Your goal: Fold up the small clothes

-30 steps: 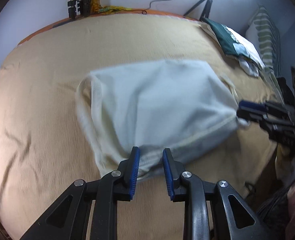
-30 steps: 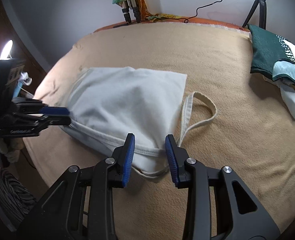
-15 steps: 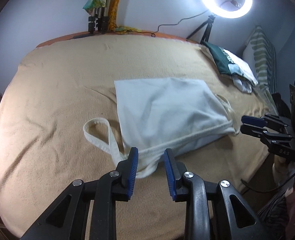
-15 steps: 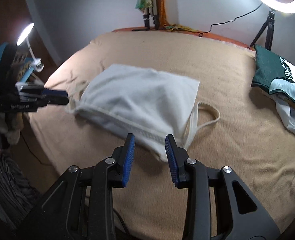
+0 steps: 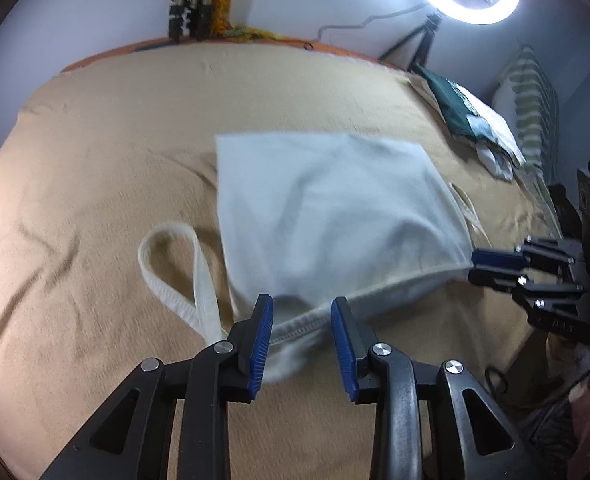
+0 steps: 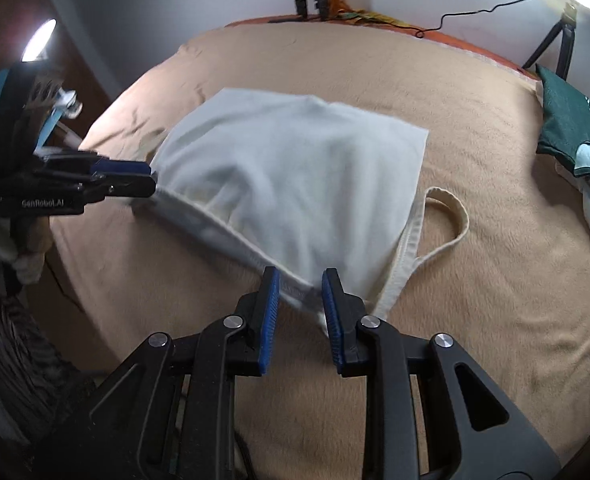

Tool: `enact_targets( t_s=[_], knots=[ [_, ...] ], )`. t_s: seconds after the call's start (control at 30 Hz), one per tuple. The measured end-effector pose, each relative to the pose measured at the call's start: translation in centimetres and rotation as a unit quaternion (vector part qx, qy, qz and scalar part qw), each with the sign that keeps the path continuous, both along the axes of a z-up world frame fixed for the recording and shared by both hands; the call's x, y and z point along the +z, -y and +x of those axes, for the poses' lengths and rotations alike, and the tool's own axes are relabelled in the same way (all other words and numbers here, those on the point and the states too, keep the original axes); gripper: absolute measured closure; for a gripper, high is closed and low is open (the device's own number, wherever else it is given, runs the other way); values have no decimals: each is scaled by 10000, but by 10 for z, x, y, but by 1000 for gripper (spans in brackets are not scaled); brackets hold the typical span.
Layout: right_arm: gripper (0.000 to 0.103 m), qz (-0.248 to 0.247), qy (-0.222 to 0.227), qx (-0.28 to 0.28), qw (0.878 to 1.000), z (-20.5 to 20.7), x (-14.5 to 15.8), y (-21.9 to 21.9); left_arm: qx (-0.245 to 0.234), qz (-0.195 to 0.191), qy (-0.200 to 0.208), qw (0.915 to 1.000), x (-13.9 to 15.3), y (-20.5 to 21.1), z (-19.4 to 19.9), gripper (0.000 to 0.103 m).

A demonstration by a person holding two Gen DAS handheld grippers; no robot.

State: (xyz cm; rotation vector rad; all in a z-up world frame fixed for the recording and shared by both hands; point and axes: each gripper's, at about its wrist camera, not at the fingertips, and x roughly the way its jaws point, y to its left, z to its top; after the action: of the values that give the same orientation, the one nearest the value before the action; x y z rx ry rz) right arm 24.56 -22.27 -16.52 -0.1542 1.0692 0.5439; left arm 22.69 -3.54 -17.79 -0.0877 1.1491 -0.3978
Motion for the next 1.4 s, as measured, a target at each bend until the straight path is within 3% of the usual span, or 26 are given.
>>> enact_targets(
  t_s=[0.07, 0.2, 0.3, 0.47, 0.53, 0.63, 0.7, 0.73, 0.77, 0.83, 0.97, 1.1, 1.13, 1.23, 1.27, 1.33, 1.4],
  knots=[
    [78, -36, -4, 140, 9999, -12, 1, 5, -244, 24, -61, 9997, -2, 2, -14, 72],
    [78, 432, 50, 65, 9990, -22, 14, 30, -402, -174, -88, 9990, 3, -5, -38, 72],
    [78, 891, 90, -324, 9955, -11, 21, 52, -93, -283, 78, 9995, 14, -17, -40, 72],
    [78, 1639, -33, -1002, 9814, 18, 17, 76, 607, -695, 285, 9953, 25, -37, -21, 54],
    [78, 1615, 28, -1094, 9808, 24, 14, 74, 810, -864, 270, 9926, 24, -40, -11, 54],
    [78, 1310, 75, -996, 9863, 37, 12, 62, 872, -802, 296, 9925, 22, -36, 3, 54],
    [68, 1210, 141, -1095, 9865, 53, 13, 62, 972, -698, 394, 9920, 21, -35, 12, 53],
    [56, 1256, 190, -1236, 9842, 60, 14, 66, 1081, -693, 412, 9909, 19, -36, 19, 53],
    [50, 1392, 220, -1411, 9799, 70, 14, 70, 1154, -767, 392, 9896, 17, -36, 25, 53],
    [50, 1725, 121, -1637, 9712, 87, 8, 80, 1258, -957, 337, 9868, 14, -35, 35, 55],
    [50, 1954, -104, -1934, 9614, 121, -14, 86, 984, -947, 303, 9902, 9, -19, 34, 55],
    [50, 2104, -363, -1886, 9586, 138, -33, 82, 685, -676, 274, 9950, -1, -5, 26, 55],
    [52, 2089, -310, -1838, 9600, 139, -32, 79, 684, -600, 280, 9955, -4, -4, 25, 54],
    [88, 2100, -356, -1657, 9629, 142, -32, 71, 695, -476, 289, 9960, -11, -7, 24, 53],
    [95, 2039, -327, -1681, 9639, 143, -32, 70, 689, -474, 306, 9960, -11, -8, 23, 52],
    [99, 1953, -205, -1655, 9665, 138, -27, 69, 706, -370, 321, 9963, -12, -7, 22, 38],
    [100, 1642, 30, -1889, 9682, 134, -21, 72, 680, -278, 413, 9964, -14, -5, 19, 37]
  ],
)
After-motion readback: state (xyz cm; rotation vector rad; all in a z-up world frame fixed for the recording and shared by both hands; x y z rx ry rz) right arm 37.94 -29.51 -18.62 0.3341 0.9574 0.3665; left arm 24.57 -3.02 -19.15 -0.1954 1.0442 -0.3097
